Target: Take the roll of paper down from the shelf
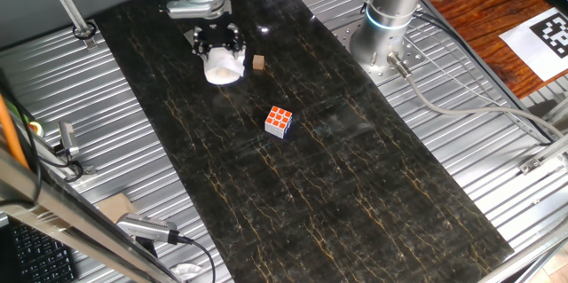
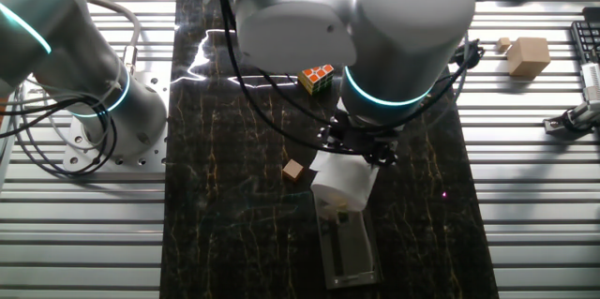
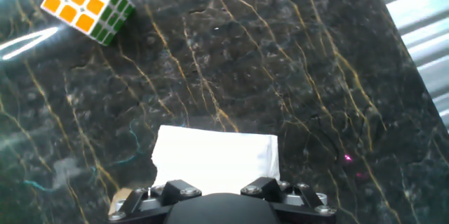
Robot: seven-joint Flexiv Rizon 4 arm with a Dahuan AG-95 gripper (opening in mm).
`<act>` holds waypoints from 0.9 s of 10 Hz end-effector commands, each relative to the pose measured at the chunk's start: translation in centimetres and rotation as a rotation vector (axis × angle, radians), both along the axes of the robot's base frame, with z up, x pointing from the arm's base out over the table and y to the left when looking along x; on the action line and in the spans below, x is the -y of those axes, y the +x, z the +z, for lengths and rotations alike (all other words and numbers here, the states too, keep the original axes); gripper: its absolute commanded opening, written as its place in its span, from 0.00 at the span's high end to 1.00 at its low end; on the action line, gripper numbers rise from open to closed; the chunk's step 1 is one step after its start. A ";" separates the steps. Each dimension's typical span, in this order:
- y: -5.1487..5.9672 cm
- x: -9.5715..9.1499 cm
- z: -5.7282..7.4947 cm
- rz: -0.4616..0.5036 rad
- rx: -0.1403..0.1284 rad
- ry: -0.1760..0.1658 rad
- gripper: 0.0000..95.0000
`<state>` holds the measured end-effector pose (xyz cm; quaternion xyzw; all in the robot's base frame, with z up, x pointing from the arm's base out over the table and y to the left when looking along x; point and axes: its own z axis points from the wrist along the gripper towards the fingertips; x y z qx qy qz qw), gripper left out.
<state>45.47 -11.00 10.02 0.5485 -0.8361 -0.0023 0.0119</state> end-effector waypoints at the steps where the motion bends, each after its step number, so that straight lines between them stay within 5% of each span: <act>1: 0.0 0.0 0.0 -0.111 -0.020 0.011 1.00; 9: 0.0 0.0 0.0 -0.123 -0.020 -0.018 1.00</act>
